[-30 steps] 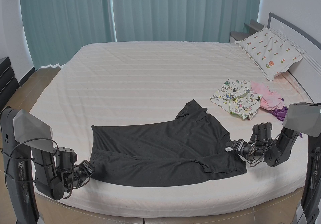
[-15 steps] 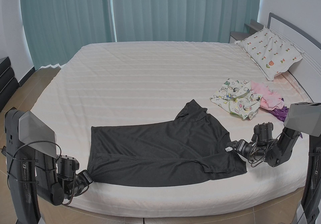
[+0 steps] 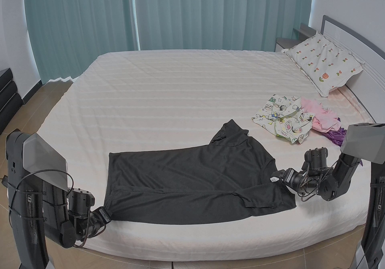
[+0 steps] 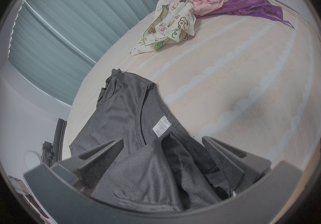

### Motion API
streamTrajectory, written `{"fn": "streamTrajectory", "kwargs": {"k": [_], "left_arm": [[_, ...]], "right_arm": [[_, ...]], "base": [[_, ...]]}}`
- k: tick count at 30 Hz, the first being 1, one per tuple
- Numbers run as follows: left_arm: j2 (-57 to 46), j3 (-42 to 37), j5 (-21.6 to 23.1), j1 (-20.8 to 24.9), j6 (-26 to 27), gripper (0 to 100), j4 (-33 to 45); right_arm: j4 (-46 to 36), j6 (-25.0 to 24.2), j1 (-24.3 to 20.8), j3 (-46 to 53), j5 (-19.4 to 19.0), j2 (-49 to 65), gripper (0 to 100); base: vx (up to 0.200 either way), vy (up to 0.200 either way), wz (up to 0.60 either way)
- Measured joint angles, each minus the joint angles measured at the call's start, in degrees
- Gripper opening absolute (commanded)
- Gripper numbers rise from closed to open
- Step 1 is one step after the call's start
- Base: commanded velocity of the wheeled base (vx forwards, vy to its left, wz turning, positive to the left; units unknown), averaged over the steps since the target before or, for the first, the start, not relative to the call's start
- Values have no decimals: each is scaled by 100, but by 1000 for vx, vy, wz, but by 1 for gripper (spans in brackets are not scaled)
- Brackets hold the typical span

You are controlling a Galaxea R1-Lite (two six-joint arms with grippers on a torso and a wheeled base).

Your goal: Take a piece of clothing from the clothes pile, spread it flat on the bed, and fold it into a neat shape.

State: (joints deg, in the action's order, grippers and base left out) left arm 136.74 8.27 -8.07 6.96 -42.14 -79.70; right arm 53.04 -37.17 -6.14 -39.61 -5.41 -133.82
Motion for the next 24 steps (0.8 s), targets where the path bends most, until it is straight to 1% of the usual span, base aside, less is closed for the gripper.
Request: {"fn": "streamTrajectory", "kwargs": {"k": [6,10,14,24], "left_arm": [[-226,-61,9,-74,110,100,-6],[-527,-89,35,-127,150,100,-11],[-722,-85,46,-171,33,100,-16],[-859,-52,52,-215,24,100,-16]], "right_arm": [[2,-24,2,28,-11,93,100],[-5,-161,2,50,-30,226,100],[0,-207,2,59,-35,317,100],[0,-211,0,59,-35,383,100]], "base": [[0,0,0],[0,0,0],[200,0,0],[200,0,0]]}}
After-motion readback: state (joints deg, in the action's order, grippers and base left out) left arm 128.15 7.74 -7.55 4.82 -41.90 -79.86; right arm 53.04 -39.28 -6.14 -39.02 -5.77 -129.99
